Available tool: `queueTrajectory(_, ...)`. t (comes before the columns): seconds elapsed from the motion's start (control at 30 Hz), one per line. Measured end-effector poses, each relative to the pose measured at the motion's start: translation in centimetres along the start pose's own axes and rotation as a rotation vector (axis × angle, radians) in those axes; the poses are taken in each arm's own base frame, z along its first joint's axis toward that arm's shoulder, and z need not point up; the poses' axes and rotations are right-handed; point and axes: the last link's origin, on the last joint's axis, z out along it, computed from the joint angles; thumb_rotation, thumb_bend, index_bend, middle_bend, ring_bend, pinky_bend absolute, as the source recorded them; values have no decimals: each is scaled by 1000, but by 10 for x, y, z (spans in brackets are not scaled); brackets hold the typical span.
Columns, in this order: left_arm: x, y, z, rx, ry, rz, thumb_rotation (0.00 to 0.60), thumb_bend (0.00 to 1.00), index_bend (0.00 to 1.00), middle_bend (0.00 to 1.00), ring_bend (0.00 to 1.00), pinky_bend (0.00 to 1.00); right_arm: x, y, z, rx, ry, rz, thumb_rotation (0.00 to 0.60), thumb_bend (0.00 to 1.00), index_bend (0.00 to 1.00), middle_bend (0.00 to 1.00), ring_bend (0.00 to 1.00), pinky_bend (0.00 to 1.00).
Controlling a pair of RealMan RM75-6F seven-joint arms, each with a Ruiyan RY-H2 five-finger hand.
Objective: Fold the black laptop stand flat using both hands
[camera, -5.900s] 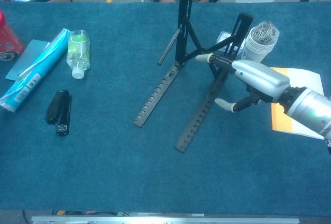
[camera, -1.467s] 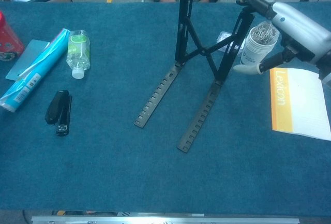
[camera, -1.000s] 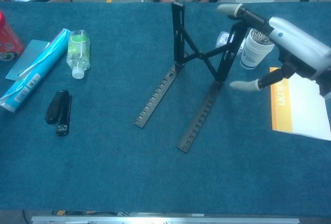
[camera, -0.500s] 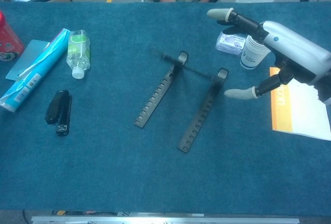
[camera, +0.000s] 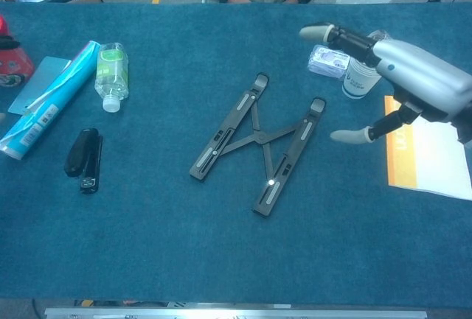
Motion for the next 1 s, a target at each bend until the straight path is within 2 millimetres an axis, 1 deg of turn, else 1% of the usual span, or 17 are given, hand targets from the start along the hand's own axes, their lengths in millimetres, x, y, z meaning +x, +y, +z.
queueTrajectory(0.2, 3, 9, 9, -43, -3, 14, 600, 344, 0, 43, 0, 0, -10, 7, -4, 17, -66, -228, 600, 1, 0, 40, 0, 109)
queueTrajectory(0.33, 3, 10, 10, -47, -2, 8, 600, 344, 0, 43, 0, 0, -19, 14, -3, 30, -123, -394, 600, 0, 0, 40, 0, 86)
queueTrajectory(0.43, 3, 8, 10, -45, -2, 5, 600, 344, 0, 42, 0, 0, -28, 22, 2, 38, -160, -497, 600, 0, 0, 28, 0, 64)
queueTrajectory(0.57, 4, 6, 10, -49, -4, 14, 600, 344, 0, 41, 0, 0, -40, 29, 14, 43, -173, -563, 600, 0, 0, 12, 0, 42)
queueTrajectory(0.83, 3, 3, 9, -65, -19, 38, 600, 344, 0, 40, 0, 0, -61, 44, 37, 35, -194, -660, 600, 0, 0, 0, 0, 36)
queueTrajectory(1.0, 1, 2, 9, -68, -25, 39, 600, 344, 0, 40, 0, 0, -73, 48, 52, 30, -190, -690, 600, 0, 0, 0, 0, 36)
